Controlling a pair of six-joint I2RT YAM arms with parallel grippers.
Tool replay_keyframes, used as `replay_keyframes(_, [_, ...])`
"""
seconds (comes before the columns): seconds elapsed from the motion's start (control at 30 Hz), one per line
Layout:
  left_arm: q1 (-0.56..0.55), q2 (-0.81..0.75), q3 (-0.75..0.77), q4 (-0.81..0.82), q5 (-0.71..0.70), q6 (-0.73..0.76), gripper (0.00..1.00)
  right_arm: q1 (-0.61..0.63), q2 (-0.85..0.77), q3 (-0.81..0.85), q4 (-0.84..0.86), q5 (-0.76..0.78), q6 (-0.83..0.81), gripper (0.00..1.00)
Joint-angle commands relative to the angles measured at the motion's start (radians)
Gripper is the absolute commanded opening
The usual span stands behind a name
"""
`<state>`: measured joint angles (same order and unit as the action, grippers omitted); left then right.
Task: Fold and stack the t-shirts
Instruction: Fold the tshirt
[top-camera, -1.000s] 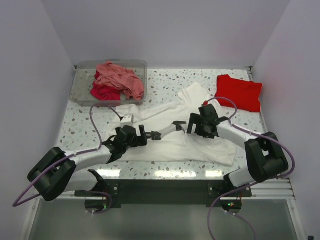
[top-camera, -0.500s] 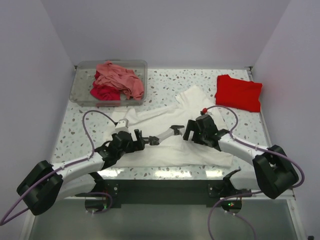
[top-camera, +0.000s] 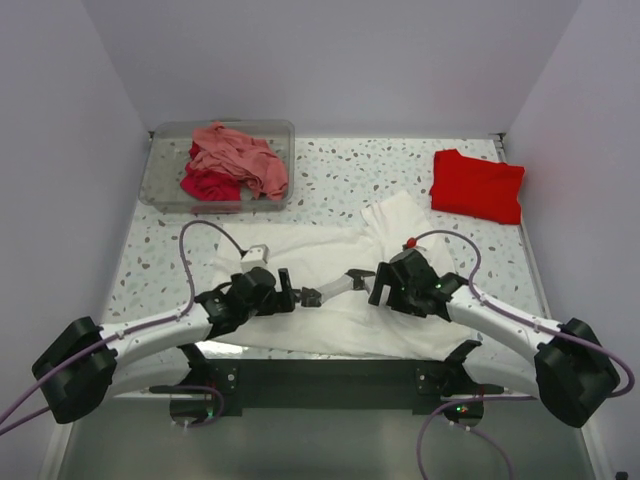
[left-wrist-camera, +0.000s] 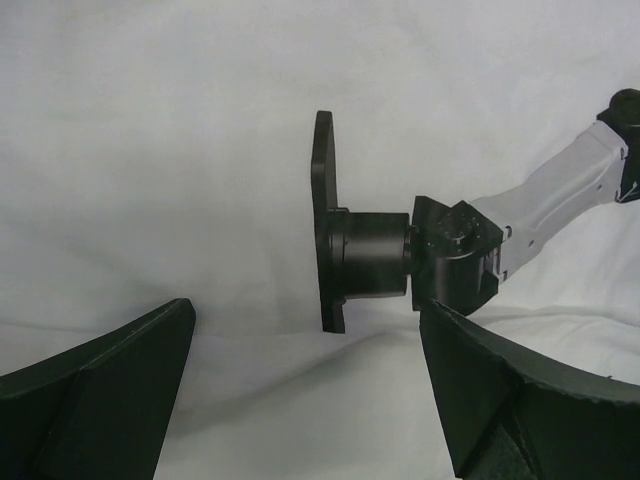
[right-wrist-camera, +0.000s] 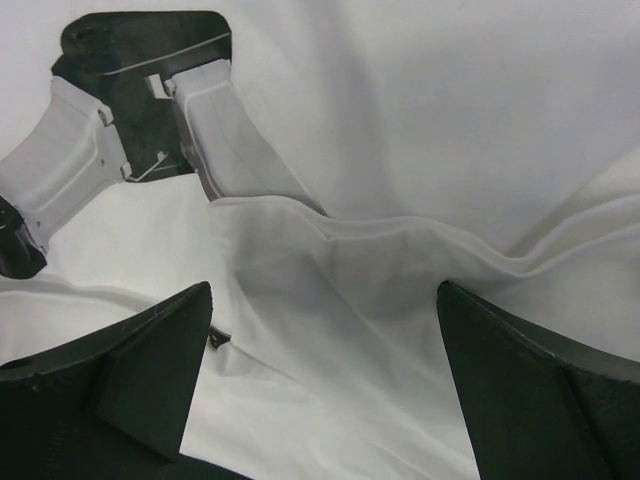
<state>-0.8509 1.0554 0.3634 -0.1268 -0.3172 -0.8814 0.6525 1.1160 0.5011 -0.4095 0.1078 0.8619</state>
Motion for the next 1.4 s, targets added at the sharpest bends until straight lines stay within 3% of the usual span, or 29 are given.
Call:
replay_keyframes(0.0, [-0.008,0.028,0.098,-0.174,-0.005,-0.007,1.0,0.007,-0.028,0.008,-0.259,0.029,0.022,0.98])
replay_keyframes(0.17, [0.01,0.069,0.277,-0.214,-0.056,0.079,1.0,0.007,-0.027,0.108,-0.278,0.079,-0.027,0.99])
replay_keyframes(0.33, [0.176,0.106,0.307,-0.139,0.058,0.159,1.0,0.006,0.092,0.166,-0.197,0.067,-0.073,0.99])
replay_keyframes(0.6, [0.415,0.153,0.393,-0.131,0.107,0.278,1.0,-0.037,0.214,0.217,-0.083,0.021,-0.098,0.98])
replay_keyframes(0.83, [0.581,0.182,0.393,-0.074,0.199,0.3,1.0,-0.23,0.137,0.071,-0.009,-0.092,-0.103,0.99])
replay_keyframes(1.03, [0.717,0.256,0.39,-0.019,0.244,0.311,1.0,-0.281,0.099,0.056,-0.057,-0.062,-0.127,0.99])
replay_keyframes(1.37, [0.793,0.371,0.431,0.038,0.13,0.331,1.0,-0.35,0.058,0.054,-0.098,-0.077,-0.144,0.99])
